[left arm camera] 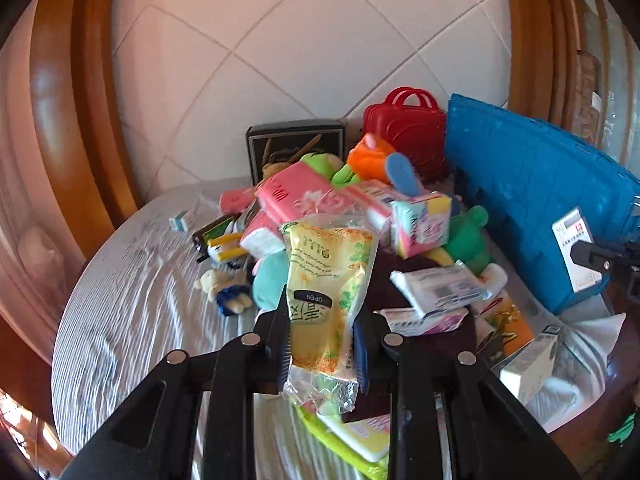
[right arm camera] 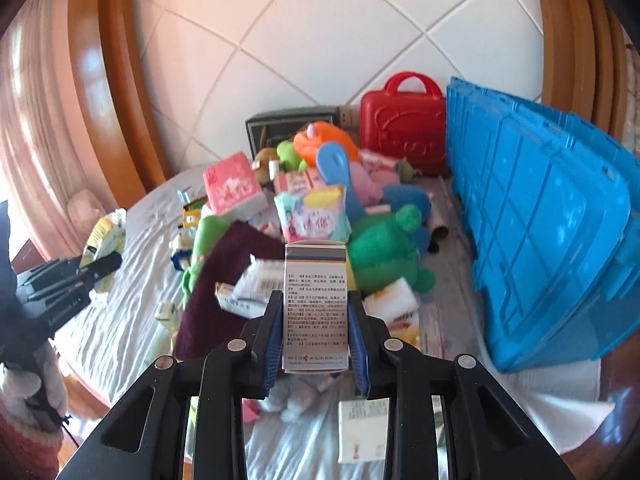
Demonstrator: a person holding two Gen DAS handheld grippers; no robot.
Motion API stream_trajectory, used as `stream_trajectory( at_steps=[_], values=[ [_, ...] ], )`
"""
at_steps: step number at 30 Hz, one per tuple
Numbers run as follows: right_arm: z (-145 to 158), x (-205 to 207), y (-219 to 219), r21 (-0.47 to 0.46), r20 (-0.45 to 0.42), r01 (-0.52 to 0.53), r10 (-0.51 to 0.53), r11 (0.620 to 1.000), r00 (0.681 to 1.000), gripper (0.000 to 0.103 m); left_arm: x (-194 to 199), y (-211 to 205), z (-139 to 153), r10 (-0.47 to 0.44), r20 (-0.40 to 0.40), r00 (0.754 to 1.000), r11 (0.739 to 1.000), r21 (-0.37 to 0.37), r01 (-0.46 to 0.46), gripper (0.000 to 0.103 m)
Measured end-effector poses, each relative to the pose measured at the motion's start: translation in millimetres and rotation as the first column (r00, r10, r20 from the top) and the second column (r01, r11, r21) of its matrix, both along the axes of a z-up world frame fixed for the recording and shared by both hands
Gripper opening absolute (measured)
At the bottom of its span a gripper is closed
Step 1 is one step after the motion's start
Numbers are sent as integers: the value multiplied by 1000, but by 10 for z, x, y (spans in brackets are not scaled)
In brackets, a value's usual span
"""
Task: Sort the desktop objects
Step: 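Carry the soap pack and medicine box over the blue crate with both tools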
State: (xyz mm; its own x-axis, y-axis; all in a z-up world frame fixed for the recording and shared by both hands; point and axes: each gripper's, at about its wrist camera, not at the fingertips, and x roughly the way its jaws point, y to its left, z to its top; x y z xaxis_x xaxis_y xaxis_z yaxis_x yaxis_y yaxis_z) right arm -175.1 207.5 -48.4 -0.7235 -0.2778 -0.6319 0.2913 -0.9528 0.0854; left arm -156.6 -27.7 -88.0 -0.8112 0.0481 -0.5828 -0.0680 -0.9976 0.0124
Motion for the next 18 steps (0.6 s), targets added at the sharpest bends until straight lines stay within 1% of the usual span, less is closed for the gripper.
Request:
stream_trajectory(
  at_steps=[2, 4, 9, 14, 18],
  values=[
    [209, -28, 101, -3, -44, 2, -2, 1000, 999, 29, -66, 244, 158, -40, -24, 999, 999, 4, 40, 24],
    [426, -83, 244, 6, -85, 11, -10, 1000, 996, 29, -155, 533, 306, -76, -53, 996, 997, -10, 76, 24],
    [865, -274, 715, 38, -155, 64, -57, 997, 986, 29, -420, 1338, 660, -178, -105, 978, 984, -30, 176, 24],
    [1138, -515, 1405, 63, -186, 160, -146, 985, 972, 29, -709, 2233, 954, -281, -137, 950, 960, -51, 276, 24],
    [1249, -730, 2041, 90, -172, 234, -217, 968, 961, 29, -967, 2927, 1137, -349, -133, 928, 937, -75, 342, 24]
  ],
)
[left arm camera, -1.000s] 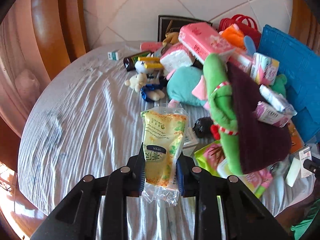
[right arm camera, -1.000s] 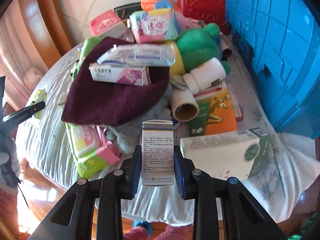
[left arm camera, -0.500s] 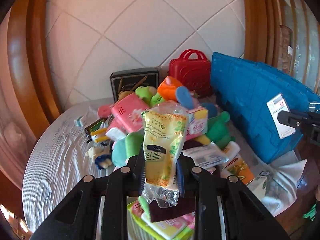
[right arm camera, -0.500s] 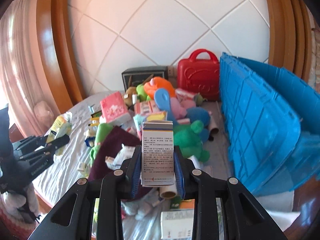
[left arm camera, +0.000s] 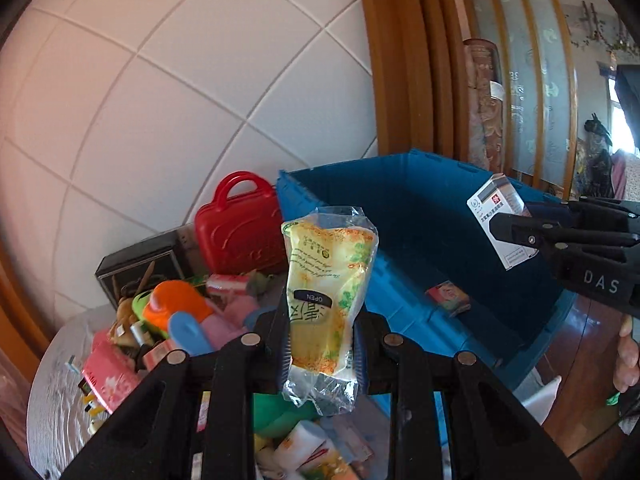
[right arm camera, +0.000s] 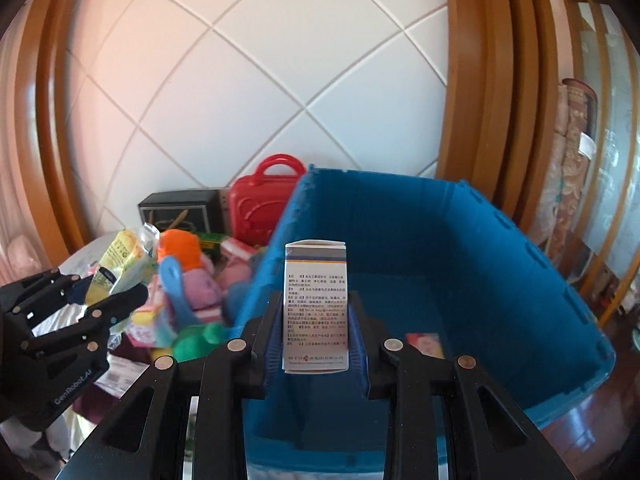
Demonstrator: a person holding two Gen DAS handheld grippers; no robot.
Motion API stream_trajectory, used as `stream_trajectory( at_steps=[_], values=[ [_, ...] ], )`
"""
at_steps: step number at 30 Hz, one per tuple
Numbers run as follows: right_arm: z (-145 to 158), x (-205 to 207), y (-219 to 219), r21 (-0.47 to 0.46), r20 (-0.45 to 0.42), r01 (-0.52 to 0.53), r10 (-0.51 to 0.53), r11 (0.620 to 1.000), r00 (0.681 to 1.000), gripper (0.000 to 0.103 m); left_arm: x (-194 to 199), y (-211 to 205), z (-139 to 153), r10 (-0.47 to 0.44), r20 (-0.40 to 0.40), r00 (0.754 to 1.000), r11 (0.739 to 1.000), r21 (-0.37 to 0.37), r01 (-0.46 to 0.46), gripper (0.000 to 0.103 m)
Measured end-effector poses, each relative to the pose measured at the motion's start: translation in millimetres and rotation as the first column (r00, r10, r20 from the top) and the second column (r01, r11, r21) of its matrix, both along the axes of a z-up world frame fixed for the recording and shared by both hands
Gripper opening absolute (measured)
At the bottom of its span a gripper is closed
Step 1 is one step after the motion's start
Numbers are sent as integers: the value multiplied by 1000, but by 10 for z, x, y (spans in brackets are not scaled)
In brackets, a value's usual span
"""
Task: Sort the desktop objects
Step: 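Carry the soap pack and medicine box over the blue crate with both tools, then open both tools to drop the soap pack and medicine box into the crate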
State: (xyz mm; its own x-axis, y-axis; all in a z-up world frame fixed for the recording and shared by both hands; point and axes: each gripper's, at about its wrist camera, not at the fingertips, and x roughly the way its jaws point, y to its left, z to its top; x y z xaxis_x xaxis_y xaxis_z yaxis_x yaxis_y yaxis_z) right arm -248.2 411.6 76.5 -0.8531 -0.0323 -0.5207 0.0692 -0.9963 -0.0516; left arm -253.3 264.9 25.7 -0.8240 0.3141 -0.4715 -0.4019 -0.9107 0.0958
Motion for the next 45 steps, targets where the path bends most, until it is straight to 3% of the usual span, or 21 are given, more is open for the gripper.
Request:
stream_trajectory(
  at_steps=[5, 10, 14, 21, 31, 34, 39, 45],
  values=[
    [1, -234, 698, 29, 53, 75, -77, 997, 996, 29, -346, 791, 171, -79, 66, 995, 995, -54, 83, 24],
    [-203, -339, 1205, 40, 122, 134, -137, 990, 983, 29, -476, 1340, 114, -153, 171, 973, 983, -78, 168, 24],
    [-395, -398, 1483, 61, 175, 161, -170, 985, 970, 29, -448, 1633, -35, -204, 244, 948, 968, -94, 233, 24],
    [-636, -455, 1755, 56, 215, 164, -173, 985, 961, 29, -477, 1893, -181, -166, 255, 953, 967, -145, 207, 26],
    [-652, -560, 1911, 45, 198, 177, -183, 983, 963, 30, -460, 1860, -190, -142, 244, 959, 972, -150, 181, 57],
    [-616, -558, 1920, 45, 183, 184, -189, 982, 965, 42, -448, 1840, -186, -139, 234, 962, 972, -151, 177, 62],
    [-552, -511, 1919, 50, 153, 201, -206, 978, 966, 86, -401, 1747, -153, -135, 219, 966, 977, -132, 167, 63],
    [-481, -388, 1855, 48, 122, 190, -194, 981, 973, 103, -261, 1538, -49, -125, 173, 977, 986, -89, 142, 63]
  ],
)
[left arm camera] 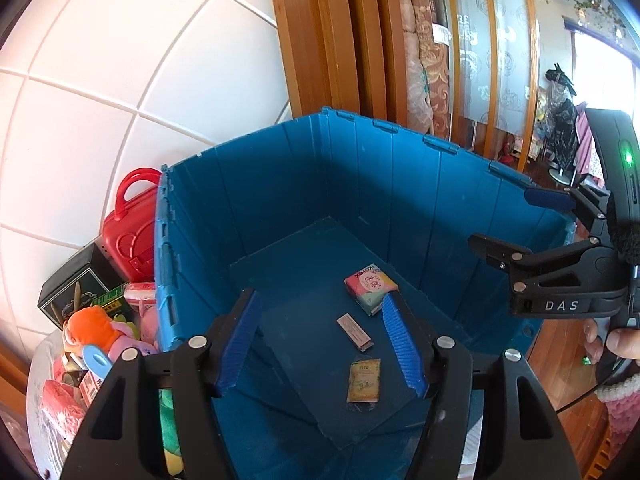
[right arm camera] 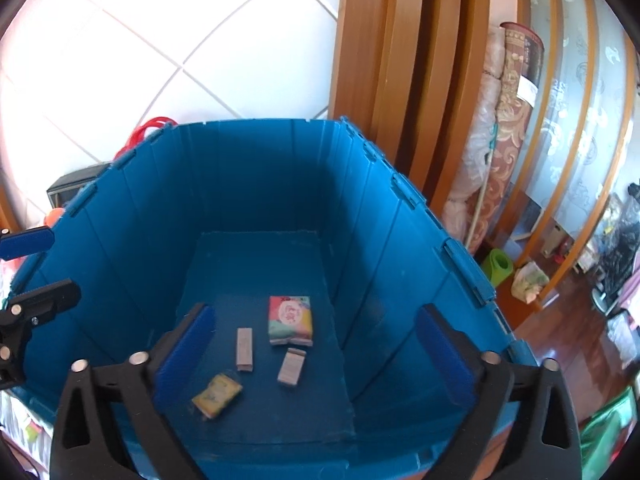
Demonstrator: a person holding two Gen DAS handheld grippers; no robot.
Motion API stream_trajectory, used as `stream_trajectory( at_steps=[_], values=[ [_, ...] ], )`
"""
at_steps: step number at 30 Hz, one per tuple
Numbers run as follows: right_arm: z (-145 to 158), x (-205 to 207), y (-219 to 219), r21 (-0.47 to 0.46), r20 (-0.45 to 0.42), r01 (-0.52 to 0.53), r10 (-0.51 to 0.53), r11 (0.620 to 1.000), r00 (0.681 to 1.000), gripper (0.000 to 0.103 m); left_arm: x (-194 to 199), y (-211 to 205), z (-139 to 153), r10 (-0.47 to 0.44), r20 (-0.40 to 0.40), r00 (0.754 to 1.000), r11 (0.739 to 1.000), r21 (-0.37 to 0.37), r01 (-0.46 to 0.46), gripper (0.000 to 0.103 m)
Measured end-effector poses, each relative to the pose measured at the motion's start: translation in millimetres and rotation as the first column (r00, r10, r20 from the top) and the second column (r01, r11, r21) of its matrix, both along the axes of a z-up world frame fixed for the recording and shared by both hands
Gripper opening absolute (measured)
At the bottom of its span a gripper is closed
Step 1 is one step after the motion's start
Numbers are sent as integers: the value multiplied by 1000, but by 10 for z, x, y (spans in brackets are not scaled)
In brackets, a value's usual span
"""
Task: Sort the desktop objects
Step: 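Open both tools to drop the soap pack and medicine box into the crate, then move both tools back from the crate to the pile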
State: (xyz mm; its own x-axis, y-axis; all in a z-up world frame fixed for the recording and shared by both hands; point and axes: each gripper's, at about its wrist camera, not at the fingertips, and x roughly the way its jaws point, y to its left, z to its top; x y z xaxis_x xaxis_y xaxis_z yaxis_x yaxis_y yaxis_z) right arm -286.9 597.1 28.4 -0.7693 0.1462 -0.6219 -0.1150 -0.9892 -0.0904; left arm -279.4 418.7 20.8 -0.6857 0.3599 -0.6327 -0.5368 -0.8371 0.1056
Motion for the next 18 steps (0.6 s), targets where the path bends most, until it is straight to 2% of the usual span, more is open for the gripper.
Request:
stream_trajectory(
  at_steps=[9, 14, 18],
  values=[
    [152, 299, -297, -23, -68, -36, 35, 999, 997, 103, 266, -552, 142, 80, -73, 994, 994, 79, -74, 63],
    [253, 496, -674, -36, -116, -92, 87, 995, 989, 103, 439, -1086, 170, 145, -103, 984, 986, 94, -136, 63],
    [229, 557, -1093, -32, -121, -147, 143, 989, 982, 103, 549, -1531, 103, 206, -110, 972, 977, 82, -198, 63]
  ],
)
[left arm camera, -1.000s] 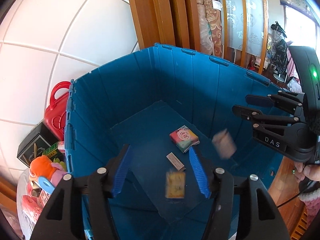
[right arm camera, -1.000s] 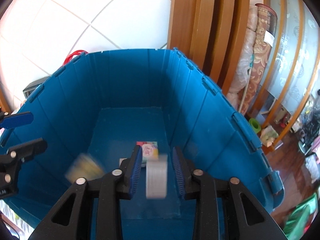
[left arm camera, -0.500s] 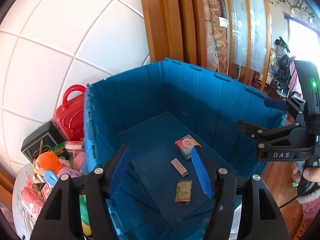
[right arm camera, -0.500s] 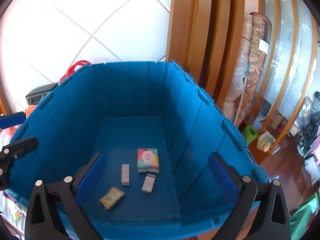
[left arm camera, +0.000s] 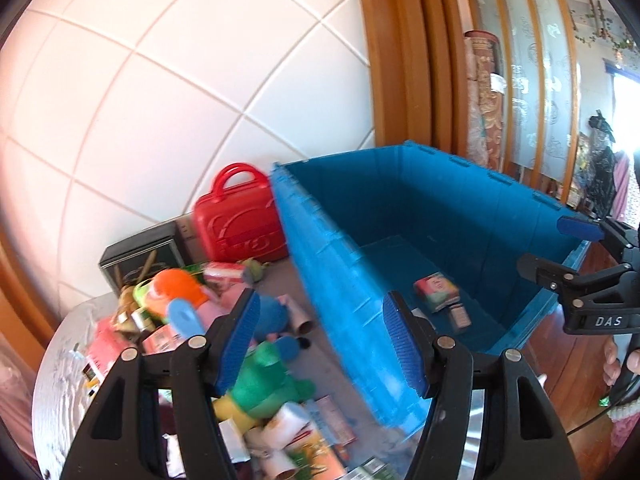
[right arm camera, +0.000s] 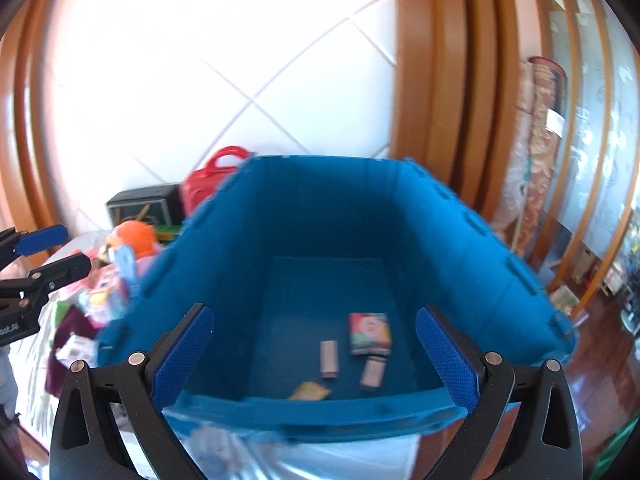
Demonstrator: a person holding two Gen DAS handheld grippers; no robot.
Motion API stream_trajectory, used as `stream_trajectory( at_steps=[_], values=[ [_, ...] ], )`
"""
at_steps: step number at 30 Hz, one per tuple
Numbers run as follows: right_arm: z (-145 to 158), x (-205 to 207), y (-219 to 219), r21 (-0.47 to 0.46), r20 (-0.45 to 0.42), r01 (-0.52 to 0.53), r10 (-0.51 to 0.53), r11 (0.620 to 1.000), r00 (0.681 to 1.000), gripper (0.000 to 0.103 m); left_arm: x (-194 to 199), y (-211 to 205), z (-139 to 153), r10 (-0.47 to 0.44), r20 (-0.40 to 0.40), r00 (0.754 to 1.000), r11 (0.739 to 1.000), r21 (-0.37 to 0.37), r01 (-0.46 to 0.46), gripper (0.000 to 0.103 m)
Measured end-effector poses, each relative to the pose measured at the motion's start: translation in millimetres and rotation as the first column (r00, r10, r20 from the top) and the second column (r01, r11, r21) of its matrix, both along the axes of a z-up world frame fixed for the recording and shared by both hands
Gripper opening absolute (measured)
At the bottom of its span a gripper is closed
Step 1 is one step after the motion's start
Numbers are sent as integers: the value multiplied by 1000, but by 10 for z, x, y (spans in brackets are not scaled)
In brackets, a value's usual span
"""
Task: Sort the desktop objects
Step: 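Move both tools back from the crate to the pile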
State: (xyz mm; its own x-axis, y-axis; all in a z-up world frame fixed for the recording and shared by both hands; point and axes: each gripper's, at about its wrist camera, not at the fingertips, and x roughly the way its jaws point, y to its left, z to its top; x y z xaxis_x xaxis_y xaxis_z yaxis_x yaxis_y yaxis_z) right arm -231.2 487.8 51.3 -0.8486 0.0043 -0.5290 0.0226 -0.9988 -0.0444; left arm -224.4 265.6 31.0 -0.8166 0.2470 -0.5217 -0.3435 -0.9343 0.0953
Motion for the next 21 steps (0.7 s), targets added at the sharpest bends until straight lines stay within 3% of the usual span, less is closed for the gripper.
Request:
stream_trajectory(
  at_steps=[9, 15, 21],
  values=[
    [-34, 200, -954, -5, -5, -164, 164, 986, 986, 103, 218, -1255, -330, 195, 68, 978, 980, 19, -197, 63],
    [-159, 370, -1528, -7, 12, -288, 289, 957, 957, 103, 360, -2009, -650, 310, 146, 940, 948, 22, -316, 63],
    [-530, 406, -1984, -31, 108, -336, 337, 941, 935, 103, 528, -2538, -1076, 367, 241, 899, 926, 1, -378, 63]
  ],
)
